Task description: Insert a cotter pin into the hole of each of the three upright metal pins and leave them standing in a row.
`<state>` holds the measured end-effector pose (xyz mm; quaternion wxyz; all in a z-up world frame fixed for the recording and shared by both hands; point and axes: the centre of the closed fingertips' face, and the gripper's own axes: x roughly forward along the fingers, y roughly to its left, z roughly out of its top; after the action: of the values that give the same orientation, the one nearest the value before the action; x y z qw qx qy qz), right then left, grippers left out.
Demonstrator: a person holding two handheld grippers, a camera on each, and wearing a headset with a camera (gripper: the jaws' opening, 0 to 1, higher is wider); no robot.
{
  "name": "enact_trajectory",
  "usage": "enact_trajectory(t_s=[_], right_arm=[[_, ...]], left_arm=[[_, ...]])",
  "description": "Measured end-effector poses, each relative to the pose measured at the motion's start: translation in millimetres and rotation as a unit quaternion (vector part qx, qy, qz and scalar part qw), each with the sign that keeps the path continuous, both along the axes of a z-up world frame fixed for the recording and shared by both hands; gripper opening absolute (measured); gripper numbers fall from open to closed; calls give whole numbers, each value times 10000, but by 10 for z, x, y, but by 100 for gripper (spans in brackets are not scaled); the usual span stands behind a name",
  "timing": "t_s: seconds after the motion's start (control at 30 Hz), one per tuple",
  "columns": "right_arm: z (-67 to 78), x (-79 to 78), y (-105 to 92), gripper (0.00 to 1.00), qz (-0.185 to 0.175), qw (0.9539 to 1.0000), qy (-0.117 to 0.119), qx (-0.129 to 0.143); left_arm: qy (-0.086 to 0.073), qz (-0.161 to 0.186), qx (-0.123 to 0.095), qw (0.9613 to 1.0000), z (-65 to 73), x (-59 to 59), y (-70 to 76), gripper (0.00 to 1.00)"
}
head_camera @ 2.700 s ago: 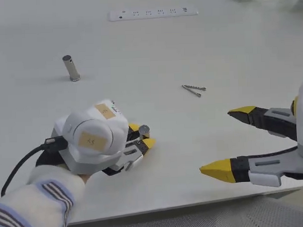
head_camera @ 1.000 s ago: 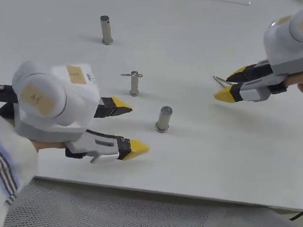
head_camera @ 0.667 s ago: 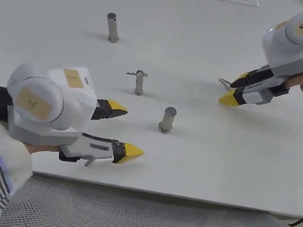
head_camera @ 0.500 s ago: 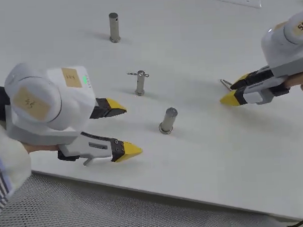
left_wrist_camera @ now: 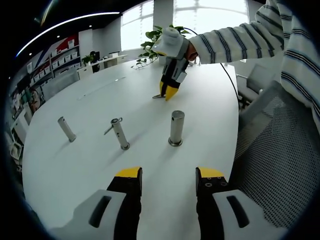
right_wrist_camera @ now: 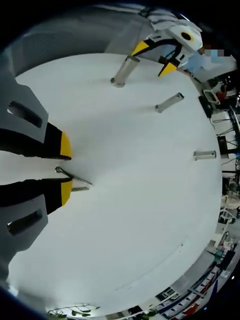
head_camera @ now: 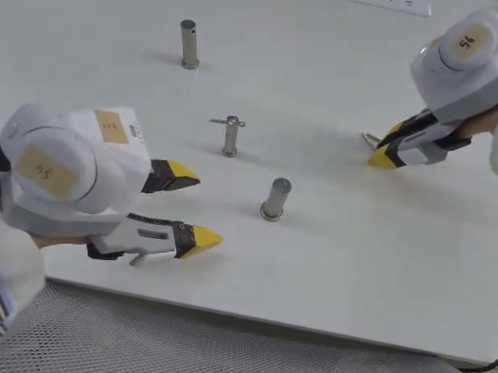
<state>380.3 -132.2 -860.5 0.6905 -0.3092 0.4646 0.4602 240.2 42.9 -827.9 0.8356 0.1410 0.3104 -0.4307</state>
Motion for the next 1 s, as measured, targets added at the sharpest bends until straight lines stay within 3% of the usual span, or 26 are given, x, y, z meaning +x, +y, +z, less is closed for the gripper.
enact_trajectory(t_s=[0.5, 0.77, 1.0], right_arm=[[14, -8, -5, 5, 26, 10000, 6, -86], [20, -15, -6, 4, 657, 9960, -219, -557], [1, 15, -8, 3, 541, 9954, -373, -696]], left_arm=[[-144, 127, 24, 9998, 105, -44, 81, 41], [-129, 162, 151, 9997, 84, -69, 118, 41], [-123, 134, 134, 9997, 101, -69, 104, 42]])
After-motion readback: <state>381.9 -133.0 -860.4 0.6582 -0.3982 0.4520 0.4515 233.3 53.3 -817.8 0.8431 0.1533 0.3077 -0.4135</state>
